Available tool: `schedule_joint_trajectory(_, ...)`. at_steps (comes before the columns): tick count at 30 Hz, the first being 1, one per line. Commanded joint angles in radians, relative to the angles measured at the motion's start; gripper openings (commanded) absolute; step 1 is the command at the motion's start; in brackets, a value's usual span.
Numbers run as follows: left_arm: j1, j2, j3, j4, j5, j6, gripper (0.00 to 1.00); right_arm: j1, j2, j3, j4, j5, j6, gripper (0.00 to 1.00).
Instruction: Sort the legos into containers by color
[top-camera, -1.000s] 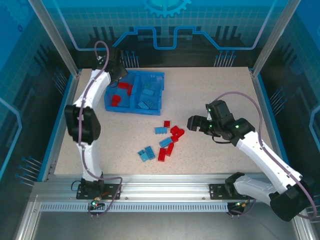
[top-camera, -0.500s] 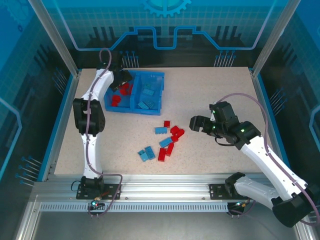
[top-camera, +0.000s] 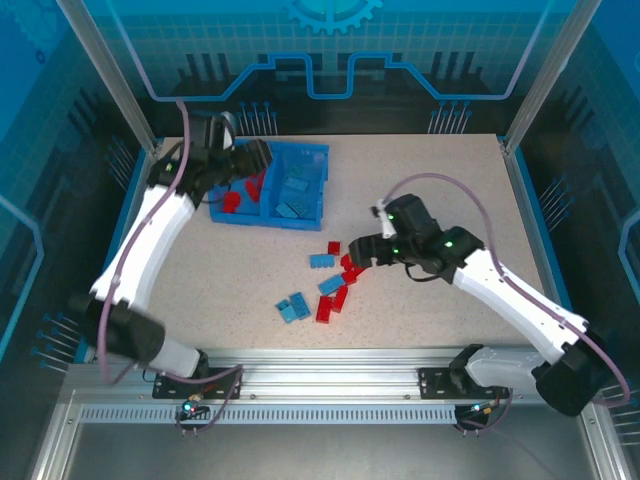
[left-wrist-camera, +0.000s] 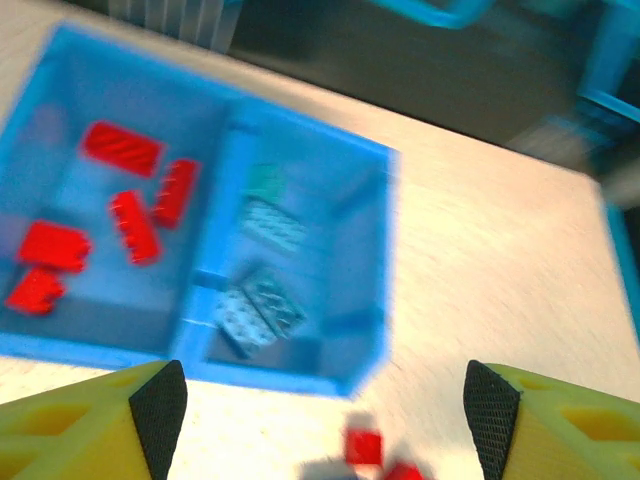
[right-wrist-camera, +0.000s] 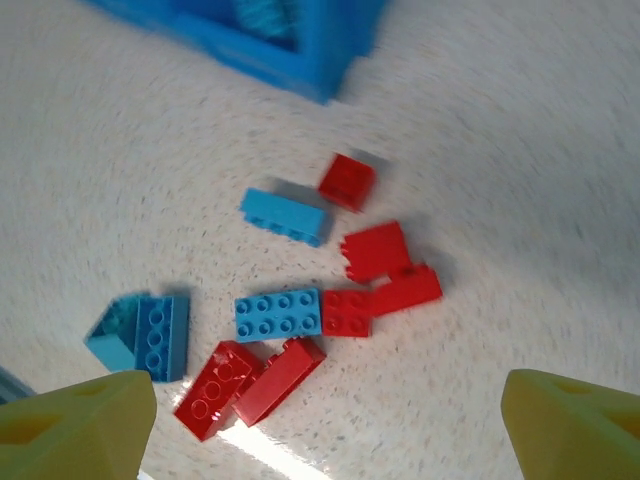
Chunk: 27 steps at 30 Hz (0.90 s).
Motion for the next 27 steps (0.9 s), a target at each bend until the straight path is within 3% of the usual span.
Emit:
schedule_joint_trajectory(1, -0.055, -0.17, -0.142, 0.049, 0.14, 0.302, 0.78, 0.058, 0.107, 0.084, 0.032, 0.03, -0.325, 0.89)
schedule_joint_trajectory(7, -0.103, -0.456, -0.353, -0.044, 0.271, 0.525, 0.83, 0.065, 0.431, 0.339, -0.155, -0.133, -0.57, 0.84)
schedule_joint_trajectory(11, -0.105, -0.598, -0.499, -0.086, 0.382, 0.662, 0.97, 0.068, 0.624, 0.48, -0.214, -0.119, -0.643, 0.78)
schedule_joint_trajectory(15, -0.108, -0.724, -0.627, -0.111, 0.43, 0.767, 0.99, 0.078, 0.771, 0.584, -0.248, -0.089, -0.706, 0.74)
schedule_joint_trajectory(21, -0.109, -0.832, -0.737, -0.087, 0.47, 0.844, 0.99, 0.104, 0.89, 0.651, -0.277, -0.035, -0.703, 0.66)
schedule_joint_trajectory(27, -0.108, -0.83, -0.802, 0.011, 0.489, 0.842, 0.99, 0.138, 0.936, 0.628, -0.264, 0.015, -0.696, 0.53)
